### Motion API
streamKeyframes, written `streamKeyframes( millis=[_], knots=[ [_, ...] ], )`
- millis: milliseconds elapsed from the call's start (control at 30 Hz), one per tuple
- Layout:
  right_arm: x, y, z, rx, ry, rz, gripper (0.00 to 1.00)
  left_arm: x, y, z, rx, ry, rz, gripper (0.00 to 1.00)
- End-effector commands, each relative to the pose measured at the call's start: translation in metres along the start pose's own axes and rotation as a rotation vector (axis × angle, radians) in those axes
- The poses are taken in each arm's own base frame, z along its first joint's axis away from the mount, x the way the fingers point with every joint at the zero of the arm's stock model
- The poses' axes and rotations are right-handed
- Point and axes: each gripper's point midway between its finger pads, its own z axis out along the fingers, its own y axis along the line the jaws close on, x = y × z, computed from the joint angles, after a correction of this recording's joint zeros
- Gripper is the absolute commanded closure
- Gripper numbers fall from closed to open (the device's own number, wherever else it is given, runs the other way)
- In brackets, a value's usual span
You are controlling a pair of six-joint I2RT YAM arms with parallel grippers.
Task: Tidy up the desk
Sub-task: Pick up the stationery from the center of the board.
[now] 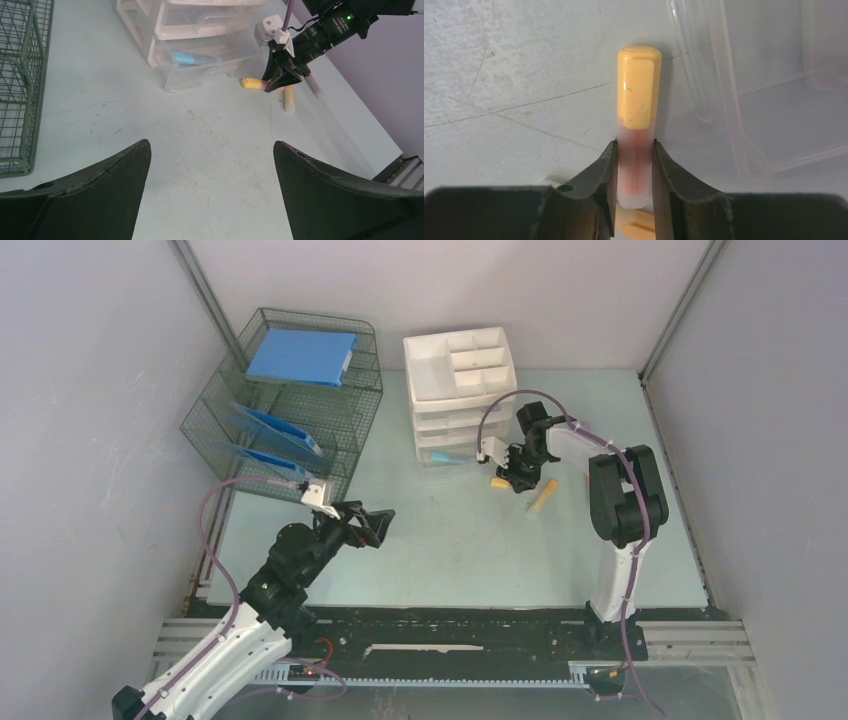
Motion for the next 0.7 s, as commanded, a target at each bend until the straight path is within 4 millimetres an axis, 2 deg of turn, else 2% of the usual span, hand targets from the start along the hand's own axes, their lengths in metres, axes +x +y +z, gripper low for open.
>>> streamKeyframes(
  millis=[0,67,333,533,667],
  knots=[
    [-0.002,0.03,0.003,-0.093,0.035,0.008,0.95,-0.009,-0.005,-0.001,0.022,-0.033,-0.017,0.0],
    [-0.008,0.035,0.0,-0.097,0.025,-0.001,1.0,-0.009,-0.005,-0.002,0.024,-0.035,-0.019,0.0],
    [-0.041,0.053,-0.022,-0.097,-0.054,-0.04,1.0,-0.009,-0.006,-0.003,0.028,-0.038,-0.023,0.0],
    [-0.068,0.06,-0.043,-0.059,-0.109,-0.099,1.0,-0.01,-0.006,-0.003,0.028,-0.042,-0.025,0.0],
    [-0.087,0.056,-0.059,0.001,-0.145,-0.158,1.0,-0.011,-0.007,-0.003,0.03,-0.043,-0.025,0.0]
  ],
)
